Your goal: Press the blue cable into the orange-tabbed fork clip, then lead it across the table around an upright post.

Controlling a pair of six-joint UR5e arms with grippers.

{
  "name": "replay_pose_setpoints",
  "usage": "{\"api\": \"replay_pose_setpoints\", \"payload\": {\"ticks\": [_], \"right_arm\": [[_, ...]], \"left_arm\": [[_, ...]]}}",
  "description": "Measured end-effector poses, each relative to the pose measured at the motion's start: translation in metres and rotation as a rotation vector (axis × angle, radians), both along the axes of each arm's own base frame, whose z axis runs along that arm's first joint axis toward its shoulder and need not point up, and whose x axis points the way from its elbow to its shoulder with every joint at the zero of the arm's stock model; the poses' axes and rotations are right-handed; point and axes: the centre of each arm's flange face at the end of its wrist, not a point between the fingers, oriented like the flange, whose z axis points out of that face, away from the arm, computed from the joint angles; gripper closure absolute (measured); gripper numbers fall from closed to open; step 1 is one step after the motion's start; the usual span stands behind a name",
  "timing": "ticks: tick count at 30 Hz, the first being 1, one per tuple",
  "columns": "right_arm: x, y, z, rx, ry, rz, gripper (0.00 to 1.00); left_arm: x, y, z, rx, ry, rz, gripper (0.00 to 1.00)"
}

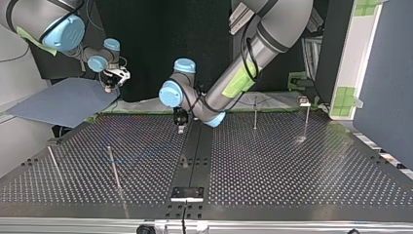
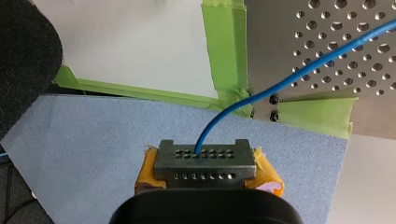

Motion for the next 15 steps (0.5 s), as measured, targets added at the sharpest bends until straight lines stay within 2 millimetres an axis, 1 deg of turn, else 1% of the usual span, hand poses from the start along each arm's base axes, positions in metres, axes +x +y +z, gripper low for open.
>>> {"api": "replay_pose_setpoints", "payload": {"ticks": [8, 15], "right_arm": [[0.001, 0.000, 0.000, 0.001, 0.000, 0.002, 1.00], [0.002, 0.001, 0.000, 0.001, 0.000, 0.003, 1.00]], "left_arm": [[-0.004, -0.010, 0.024, -0.108, -0.038, -0.001, 0.00], [-0.001, -0.010, 0.029, -0.142, -0.065, 0.030, 0.00]]}}
